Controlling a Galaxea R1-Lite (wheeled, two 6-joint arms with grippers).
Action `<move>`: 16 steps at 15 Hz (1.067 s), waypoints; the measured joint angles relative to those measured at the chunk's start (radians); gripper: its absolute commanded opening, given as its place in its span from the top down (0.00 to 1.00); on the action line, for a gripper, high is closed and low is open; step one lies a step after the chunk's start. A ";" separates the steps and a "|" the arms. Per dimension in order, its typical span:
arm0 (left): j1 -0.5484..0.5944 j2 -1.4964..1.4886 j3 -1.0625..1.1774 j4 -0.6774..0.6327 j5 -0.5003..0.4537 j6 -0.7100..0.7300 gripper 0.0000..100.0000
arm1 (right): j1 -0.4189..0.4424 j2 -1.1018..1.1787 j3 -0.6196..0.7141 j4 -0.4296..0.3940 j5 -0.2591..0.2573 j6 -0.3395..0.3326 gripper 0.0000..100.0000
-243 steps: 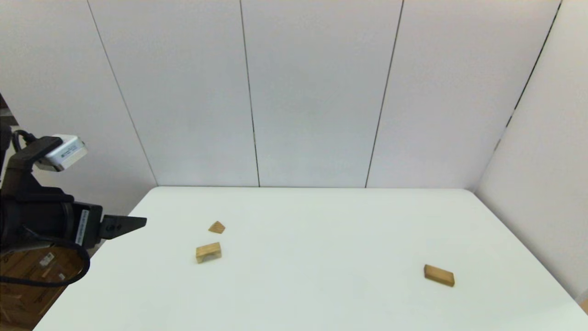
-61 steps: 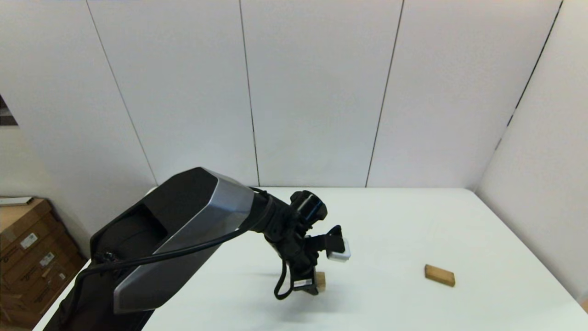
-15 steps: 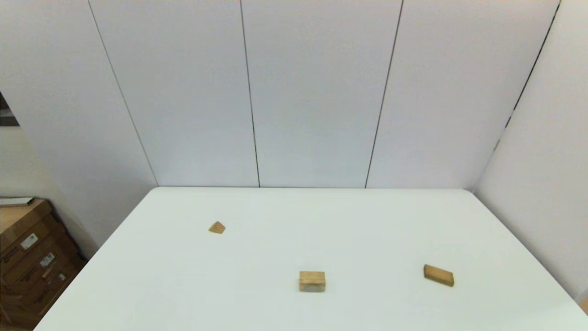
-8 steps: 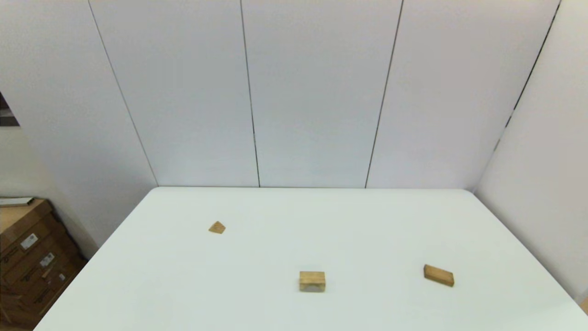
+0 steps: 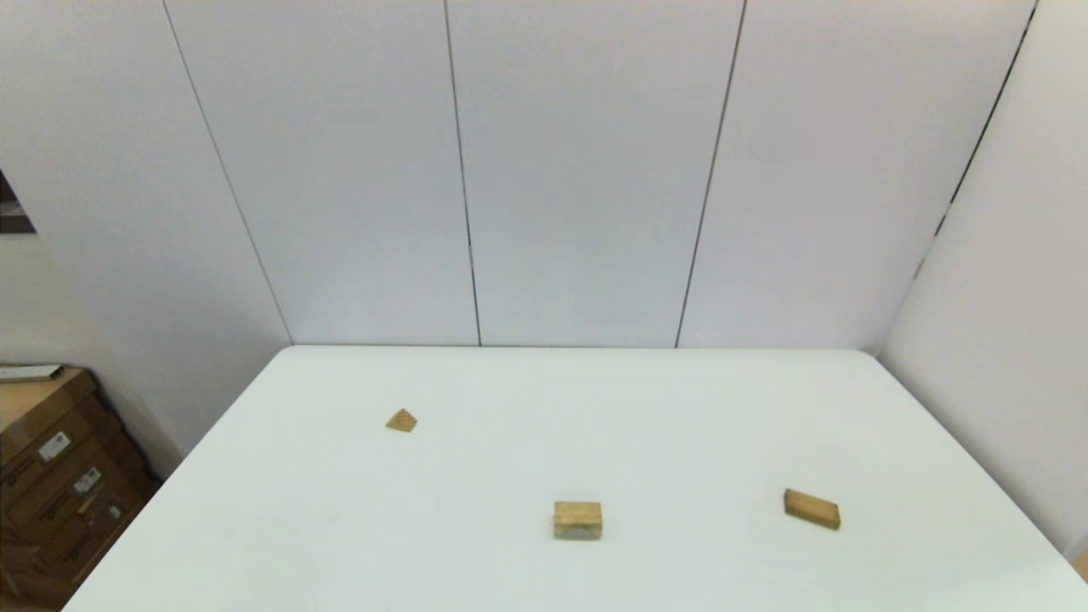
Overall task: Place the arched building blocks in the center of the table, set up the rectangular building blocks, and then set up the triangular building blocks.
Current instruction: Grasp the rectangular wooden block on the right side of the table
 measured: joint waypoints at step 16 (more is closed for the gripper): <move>0.000 0.000 0.000 0.001 -0.001 0.000 0.00 | -0.043 1.216 -0.597 0.028 -0.029 0.022 0.00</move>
